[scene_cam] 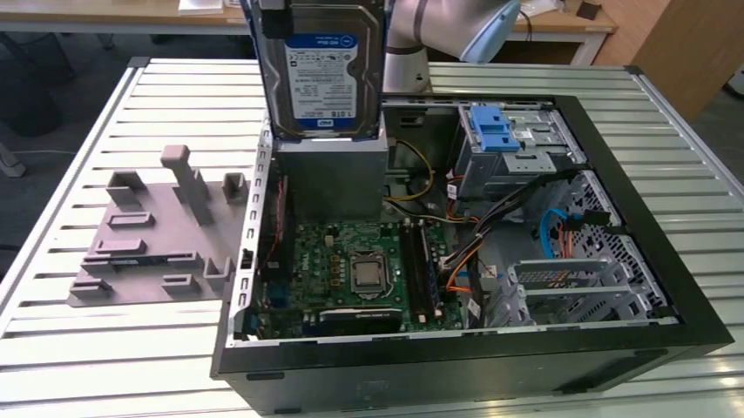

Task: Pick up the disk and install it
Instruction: 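Pick up the disk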

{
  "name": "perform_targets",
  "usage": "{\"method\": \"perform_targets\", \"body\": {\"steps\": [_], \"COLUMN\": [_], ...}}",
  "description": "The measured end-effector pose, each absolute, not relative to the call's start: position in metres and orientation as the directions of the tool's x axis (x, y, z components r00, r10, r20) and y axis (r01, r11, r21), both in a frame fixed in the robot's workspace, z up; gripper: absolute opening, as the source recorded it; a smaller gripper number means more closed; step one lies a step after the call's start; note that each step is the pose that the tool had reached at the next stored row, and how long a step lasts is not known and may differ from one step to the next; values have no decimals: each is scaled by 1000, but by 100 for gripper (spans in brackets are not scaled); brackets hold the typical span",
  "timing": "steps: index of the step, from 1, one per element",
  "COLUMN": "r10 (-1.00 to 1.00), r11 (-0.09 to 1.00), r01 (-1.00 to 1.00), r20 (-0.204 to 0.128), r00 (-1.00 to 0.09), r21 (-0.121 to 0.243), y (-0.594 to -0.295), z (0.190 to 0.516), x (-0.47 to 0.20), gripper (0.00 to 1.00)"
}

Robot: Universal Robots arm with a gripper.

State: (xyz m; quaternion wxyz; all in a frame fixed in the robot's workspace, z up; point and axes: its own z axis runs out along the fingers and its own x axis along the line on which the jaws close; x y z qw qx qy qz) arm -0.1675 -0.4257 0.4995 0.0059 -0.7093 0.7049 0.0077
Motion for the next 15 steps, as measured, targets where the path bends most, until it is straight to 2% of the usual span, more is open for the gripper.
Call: {"method": "perform_targets", "body": {"steps": [15], "r10": [-1000], "r11": [-6], "r01": [-1000], "r20": [-19], "r00": [6], "r21": [2], "y": [-426], "z": [499], "x": [-150], "gripper": [36]}}
